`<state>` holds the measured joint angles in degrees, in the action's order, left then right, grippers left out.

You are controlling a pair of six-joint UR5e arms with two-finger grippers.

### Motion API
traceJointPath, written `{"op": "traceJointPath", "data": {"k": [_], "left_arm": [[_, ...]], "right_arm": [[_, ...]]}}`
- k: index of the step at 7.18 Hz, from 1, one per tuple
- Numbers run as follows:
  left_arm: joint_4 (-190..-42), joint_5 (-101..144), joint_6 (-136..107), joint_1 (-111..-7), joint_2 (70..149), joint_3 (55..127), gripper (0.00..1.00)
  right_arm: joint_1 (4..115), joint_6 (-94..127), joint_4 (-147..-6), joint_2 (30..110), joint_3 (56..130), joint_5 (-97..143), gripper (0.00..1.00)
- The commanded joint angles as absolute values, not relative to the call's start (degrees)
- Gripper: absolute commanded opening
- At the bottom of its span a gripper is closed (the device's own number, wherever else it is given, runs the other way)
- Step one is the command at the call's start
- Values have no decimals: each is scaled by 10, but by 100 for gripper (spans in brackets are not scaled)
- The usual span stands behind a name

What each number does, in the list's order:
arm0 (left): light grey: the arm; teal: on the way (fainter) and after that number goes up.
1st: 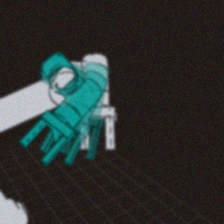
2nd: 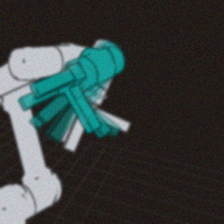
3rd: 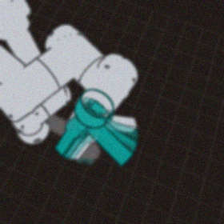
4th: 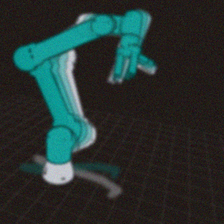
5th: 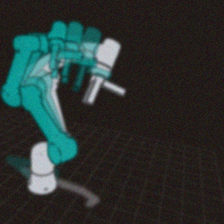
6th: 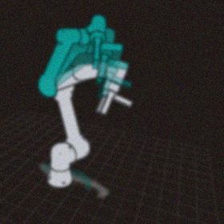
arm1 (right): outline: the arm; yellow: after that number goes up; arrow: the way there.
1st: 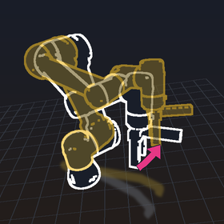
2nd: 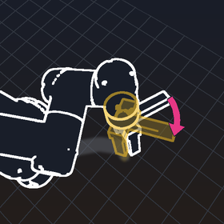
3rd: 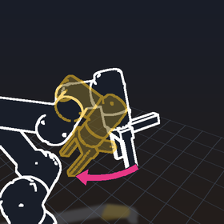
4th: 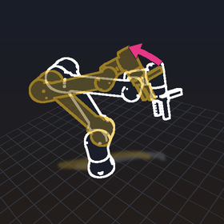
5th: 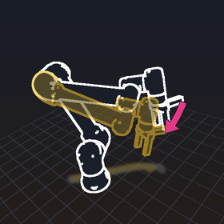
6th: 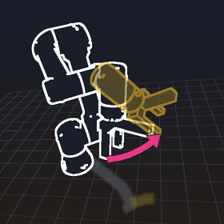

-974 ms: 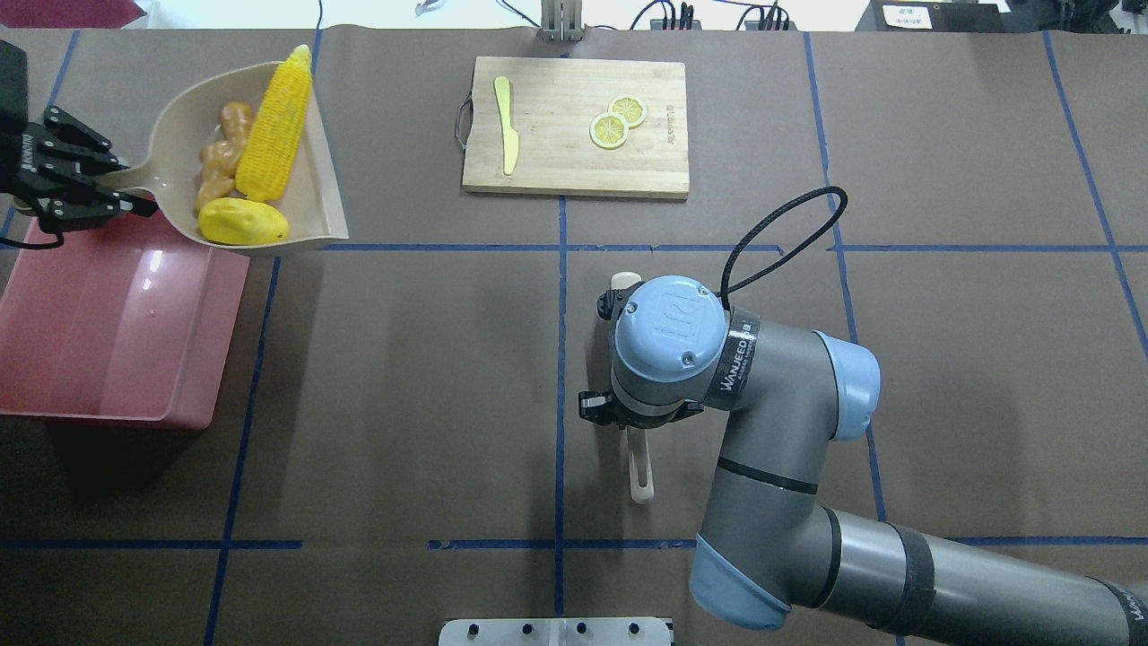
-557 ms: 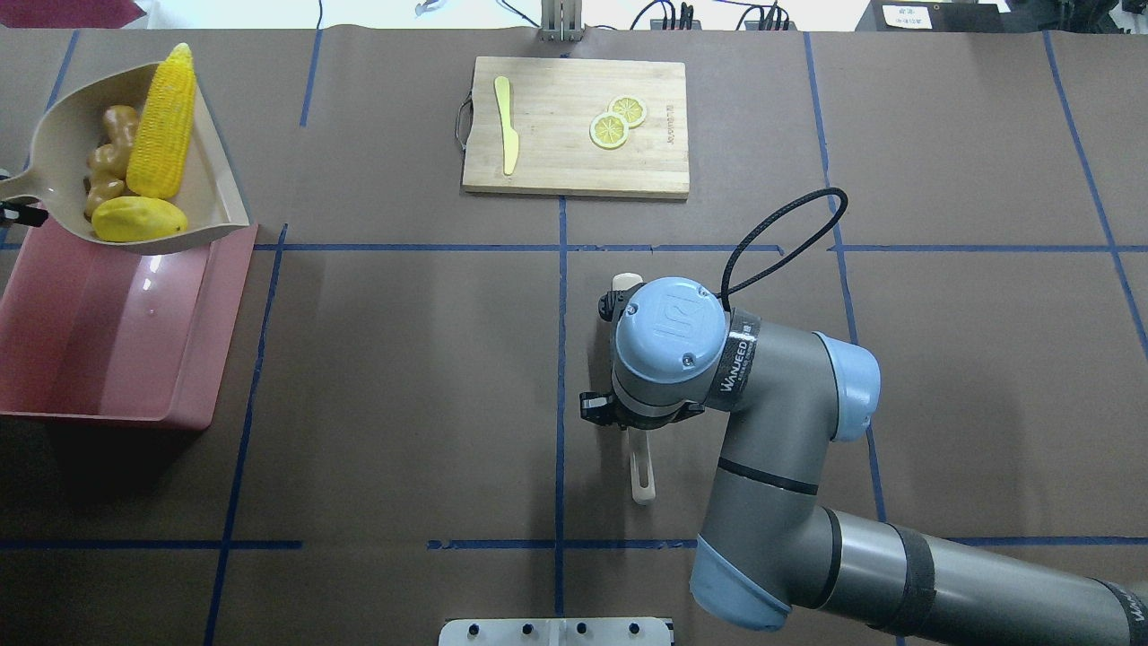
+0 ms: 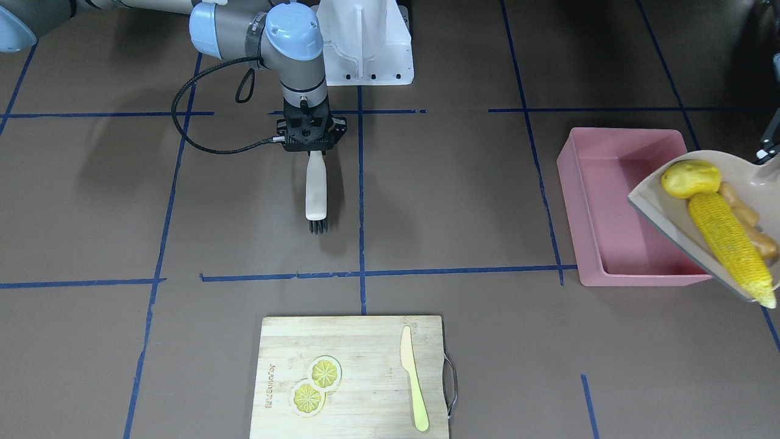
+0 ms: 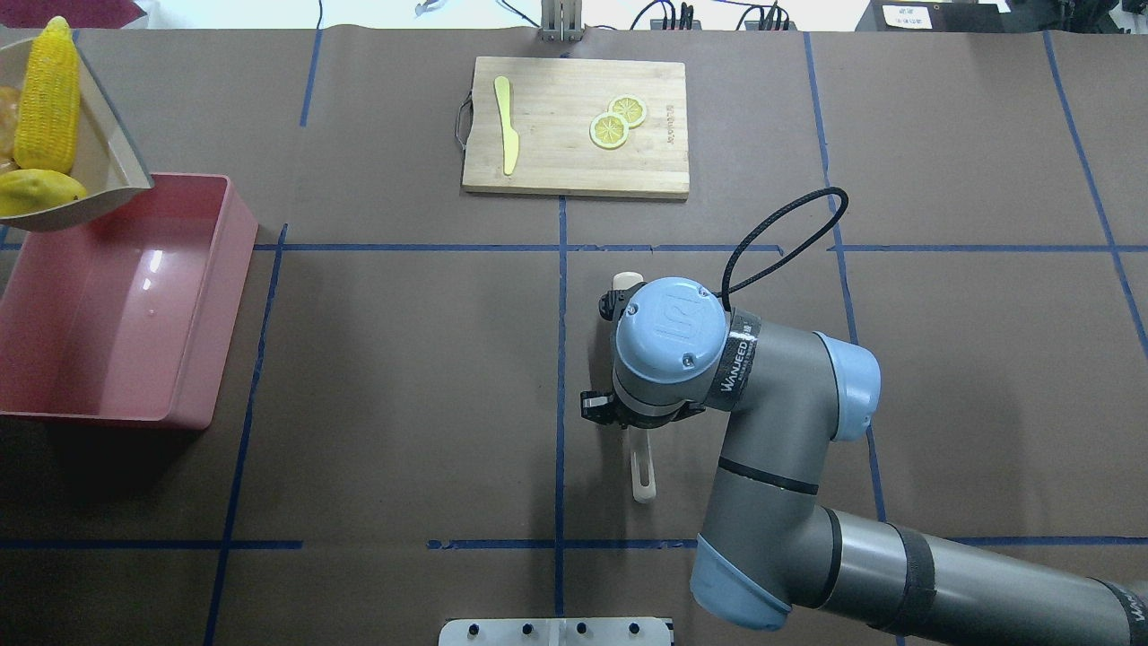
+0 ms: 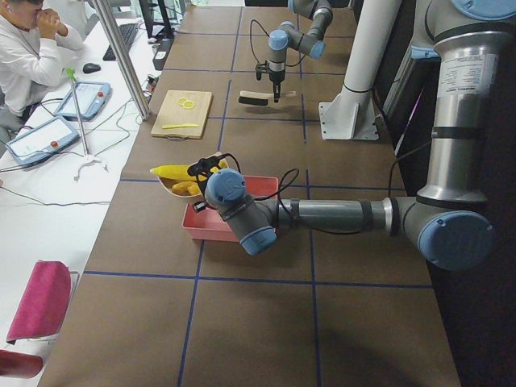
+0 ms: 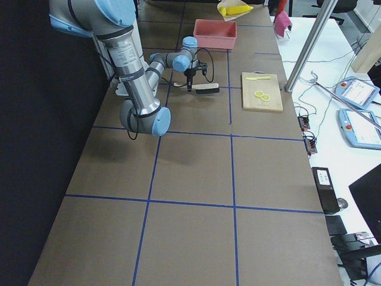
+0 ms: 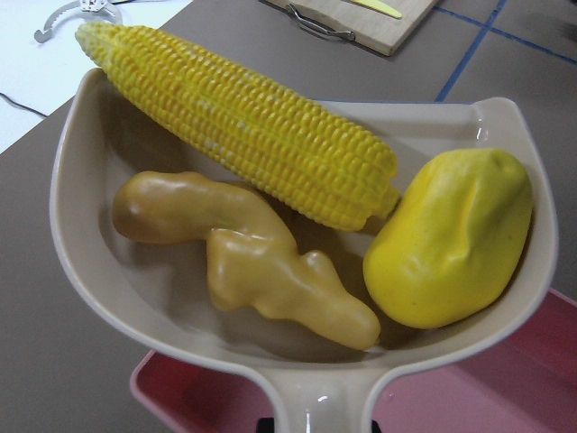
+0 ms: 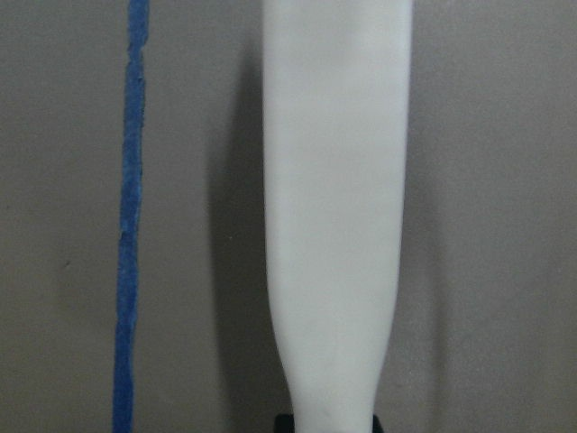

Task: Sweep and dump trash into bin
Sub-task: 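Tilt the dustpan with the left gripper to dump produce into the pink bin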

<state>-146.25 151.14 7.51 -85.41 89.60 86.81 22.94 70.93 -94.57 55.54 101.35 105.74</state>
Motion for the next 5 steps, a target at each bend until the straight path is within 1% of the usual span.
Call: {"op": "traceJointPath", "data": {"k": [1,3,5], "left_arm": [[-1462,1509,77,-884,889,864,0],[-1463,1458,110,-909,891,875,0],[-1421,1432,259,-901,891,875,0]], "right_arm": [[229,709,-946,555,1014,1057,0],[229,709,-946,556,1013,1057,0],[229,709,-946,559,1014,1057,0]]}}
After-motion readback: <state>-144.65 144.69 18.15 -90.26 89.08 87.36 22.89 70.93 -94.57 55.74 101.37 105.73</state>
